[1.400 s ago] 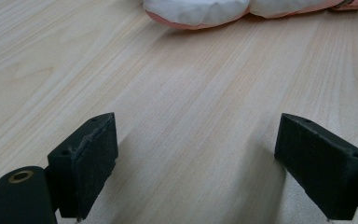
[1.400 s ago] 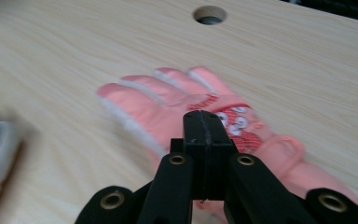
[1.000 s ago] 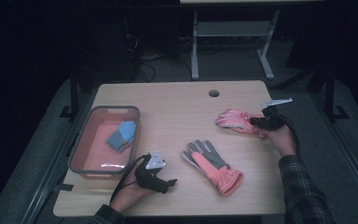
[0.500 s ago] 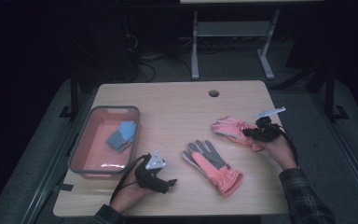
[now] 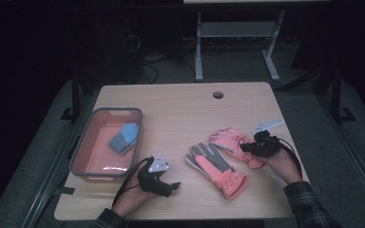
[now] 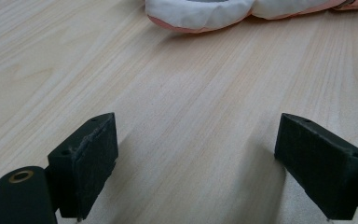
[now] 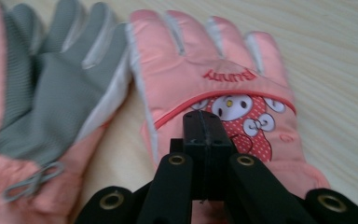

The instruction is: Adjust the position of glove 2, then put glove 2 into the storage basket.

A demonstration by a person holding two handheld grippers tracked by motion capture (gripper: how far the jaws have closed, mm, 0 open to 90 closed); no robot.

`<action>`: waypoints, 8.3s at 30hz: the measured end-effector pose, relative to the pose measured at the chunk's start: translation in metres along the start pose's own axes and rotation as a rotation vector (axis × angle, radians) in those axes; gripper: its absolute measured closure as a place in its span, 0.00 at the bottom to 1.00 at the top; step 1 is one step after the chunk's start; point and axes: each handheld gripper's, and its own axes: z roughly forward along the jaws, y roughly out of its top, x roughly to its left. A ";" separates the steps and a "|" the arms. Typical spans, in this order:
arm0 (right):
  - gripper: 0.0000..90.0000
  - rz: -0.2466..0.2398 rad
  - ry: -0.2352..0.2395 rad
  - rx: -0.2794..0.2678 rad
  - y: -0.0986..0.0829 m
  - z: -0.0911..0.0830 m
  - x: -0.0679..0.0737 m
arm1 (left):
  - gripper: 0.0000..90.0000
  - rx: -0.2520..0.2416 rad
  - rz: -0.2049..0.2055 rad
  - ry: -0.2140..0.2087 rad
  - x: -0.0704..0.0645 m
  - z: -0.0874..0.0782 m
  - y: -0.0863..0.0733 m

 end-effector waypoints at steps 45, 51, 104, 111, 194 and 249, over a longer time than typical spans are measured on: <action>0.93 -0.069 0.059 0.017 -0.004 -0.007 0.016 | 0.14 0.003 0.001 -0.002 0.000 0.000 0.000; 0.95 -0.030 0.057 -0.062 0.005 -0.032 0.013 | 0.14 0.003 0.005 0.000 0.000 0.000 0.000; 0.94 -0.209 0.193 0.028 0.029 -0.003 0.109 | 0.14 -0.003 0.005 0.002 0.000 0.000 0.000; 0.67 -0.193 0.212 -0.034 0.033 -0.018 0.104 | 0.14 -0.003 -0.004 -0.001 0.000 0.001 0.001; 1.00 -0.250 0.402 0.087 -0.024 0.041 0.114 | 0.99 0.021 -0.045 -0.122 0.014 0.030 0.066; 1.00 -0.151 0.193 -0.016 0.037 0.044 0.075 | 0.21 -0.026 -0.133 -0.119 0.034 -0.031 0.089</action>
